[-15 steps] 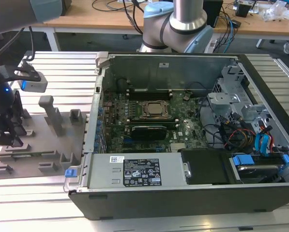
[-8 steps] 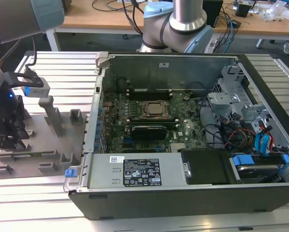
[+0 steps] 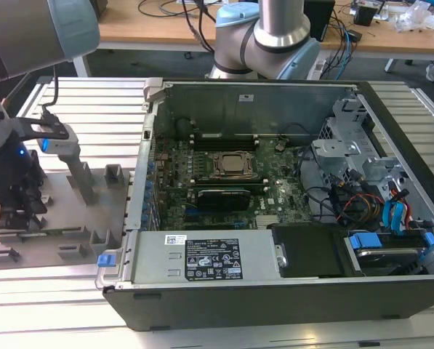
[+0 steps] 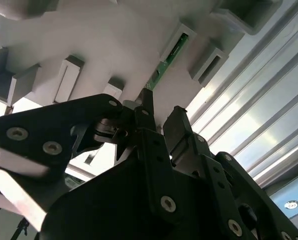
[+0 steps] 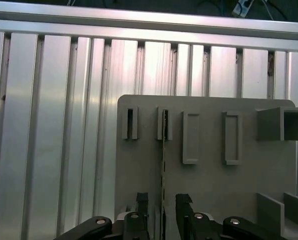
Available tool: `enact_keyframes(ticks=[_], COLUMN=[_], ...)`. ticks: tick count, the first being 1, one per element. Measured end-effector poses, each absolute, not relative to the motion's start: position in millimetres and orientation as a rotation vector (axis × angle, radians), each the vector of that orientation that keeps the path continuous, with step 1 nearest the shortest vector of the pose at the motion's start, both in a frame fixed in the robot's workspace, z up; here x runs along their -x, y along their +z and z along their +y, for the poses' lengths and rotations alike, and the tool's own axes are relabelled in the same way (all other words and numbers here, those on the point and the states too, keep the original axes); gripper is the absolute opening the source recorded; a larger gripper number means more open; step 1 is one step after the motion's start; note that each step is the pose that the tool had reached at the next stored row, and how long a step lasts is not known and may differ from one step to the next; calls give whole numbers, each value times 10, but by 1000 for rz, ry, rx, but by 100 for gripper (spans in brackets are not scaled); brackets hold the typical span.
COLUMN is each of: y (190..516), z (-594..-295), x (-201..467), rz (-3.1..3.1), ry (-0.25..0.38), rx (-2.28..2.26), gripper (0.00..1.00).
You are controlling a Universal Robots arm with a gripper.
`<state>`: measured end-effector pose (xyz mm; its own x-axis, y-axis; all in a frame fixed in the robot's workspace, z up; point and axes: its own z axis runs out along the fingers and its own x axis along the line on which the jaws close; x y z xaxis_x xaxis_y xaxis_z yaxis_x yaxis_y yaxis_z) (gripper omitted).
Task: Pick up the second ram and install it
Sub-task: 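Pick up the second ram and move it above second insertion slot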
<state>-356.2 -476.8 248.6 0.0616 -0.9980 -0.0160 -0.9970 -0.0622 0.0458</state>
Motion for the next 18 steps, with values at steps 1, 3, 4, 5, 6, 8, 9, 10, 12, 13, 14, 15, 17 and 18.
enact_keyframes(ticks=[1,3,4,5,6,8,9,10,12,13,14,15,17,18], y=[2467,2446,2423,2404,2367,2328,2315,2292,2244,2214,2175,2131,2049,2013], z=[-4768,-4768,-4768,-4768,-4767,-4763,-4762,-4757,-4731,-4715,-4705,-4702,-4703,-4703], x=[3562,3562,3562,3562,3562,3566,3568,3578,3614,3637,3670,3688,3692,3692], rz=[-2136,-2136,-2136,-2136,-2136,-2136,-2136,-2136,-2136,-2137,-2138,-2138,-2138,-2138], ry=[-67,-67,-67,-67,-67,-67,-67,-67,-70,-73,-74,-74,-74,-74], rx=[-2272,-2272,-2272,-2272,-2272,-2272,-2272,-2272,-2275,-2276,-2276,-2277,-2277,-2276], gripper=[36,36,36,36,36,36,36,36,36,36,36,36,36,36])
